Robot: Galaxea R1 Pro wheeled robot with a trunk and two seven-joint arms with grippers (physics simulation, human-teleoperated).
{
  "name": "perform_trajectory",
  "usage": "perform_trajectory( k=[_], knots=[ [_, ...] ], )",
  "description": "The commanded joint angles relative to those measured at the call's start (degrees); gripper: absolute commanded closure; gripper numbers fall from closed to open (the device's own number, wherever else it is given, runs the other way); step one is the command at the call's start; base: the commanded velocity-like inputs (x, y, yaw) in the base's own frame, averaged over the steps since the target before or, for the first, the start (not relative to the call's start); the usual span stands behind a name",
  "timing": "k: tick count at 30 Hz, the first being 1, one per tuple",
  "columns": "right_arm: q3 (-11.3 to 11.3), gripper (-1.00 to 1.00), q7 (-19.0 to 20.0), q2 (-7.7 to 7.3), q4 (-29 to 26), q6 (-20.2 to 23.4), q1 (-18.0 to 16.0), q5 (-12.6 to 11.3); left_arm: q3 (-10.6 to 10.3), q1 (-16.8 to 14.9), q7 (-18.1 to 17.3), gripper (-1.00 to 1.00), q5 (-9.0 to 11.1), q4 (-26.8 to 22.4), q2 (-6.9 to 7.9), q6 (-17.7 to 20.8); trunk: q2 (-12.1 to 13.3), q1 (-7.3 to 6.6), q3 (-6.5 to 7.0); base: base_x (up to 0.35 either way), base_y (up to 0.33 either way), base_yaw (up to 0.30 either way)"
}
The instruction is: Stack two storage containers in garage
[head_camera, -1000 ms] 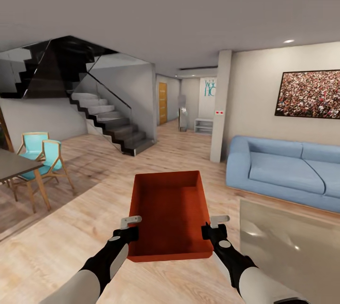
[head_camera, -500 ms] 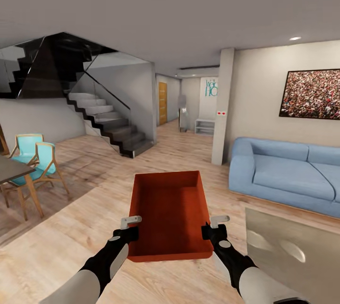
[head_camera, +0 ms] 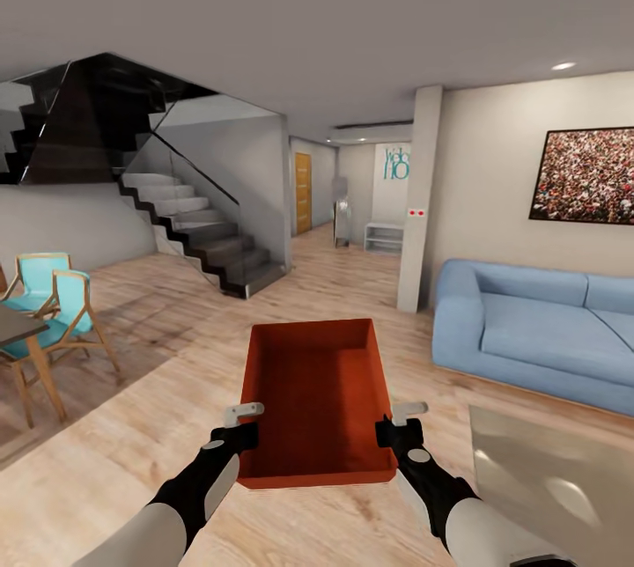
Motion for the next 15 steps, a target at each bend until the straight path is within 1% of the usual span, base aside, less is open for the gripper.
perform_trajectory(
  k=[1, 5, 15],
  knots=[
    [-0.8, 1.0, 0.0, -0.01, 0.1, 0.1, -0.1, -2.6, 2.3, 0.0, 4.4, 1.0, -0.6, -0.3, 0.58, -2.1, -0.1, 0.05, -0.09, 0.322, 0.0, 0.0],
    [-0.8, 1.0, 0.1, -0.01, 0.1, 0.2, -0.1, -2.5, 2.3, 0.0, 4.3, 1.0, -0.6, -0.3, 0.58, -2.1, -0.1, 0.05, -0.09, 0.322, 0.016, 0.0],
    [-0.7, 1.0, 0.6, -0.16, 0.2, 0.2, -0.1, -2.4, 2.3, 0.0, 4.4, 1.0, -0.6, -0.3, 0.58, -2.1, -0.1, 0.05, -0.09, 0.322, 0.069, 0.0]
  ],
)
